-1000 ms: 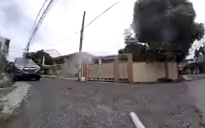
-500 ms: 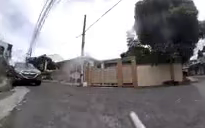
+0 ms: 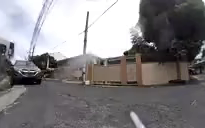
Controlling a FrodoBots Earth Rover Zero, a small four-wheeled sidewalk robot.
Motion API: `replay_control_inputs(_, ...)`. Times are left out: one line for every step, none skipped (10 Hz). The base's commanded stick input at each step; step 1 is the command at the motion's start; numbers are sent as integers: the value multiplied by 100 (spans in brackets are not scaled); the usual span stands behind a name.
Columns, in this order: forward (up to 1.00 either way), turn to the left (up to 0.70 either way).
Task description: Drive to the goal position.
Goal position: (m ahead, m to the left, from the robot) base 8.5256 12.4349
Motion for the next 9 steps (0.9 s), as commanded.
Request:
replay_control_inputs(70,0)
replay_control_inputs(70,0)
replay_control_inputs(70,0)
replay_control_inputs(70,0)
replay_control_inputs(70,0)
replay_control_inputs(70,0)
replay_control_inputs(70,0)
replay_control_inputs(70,0)
replay_control_inputs(70,0)
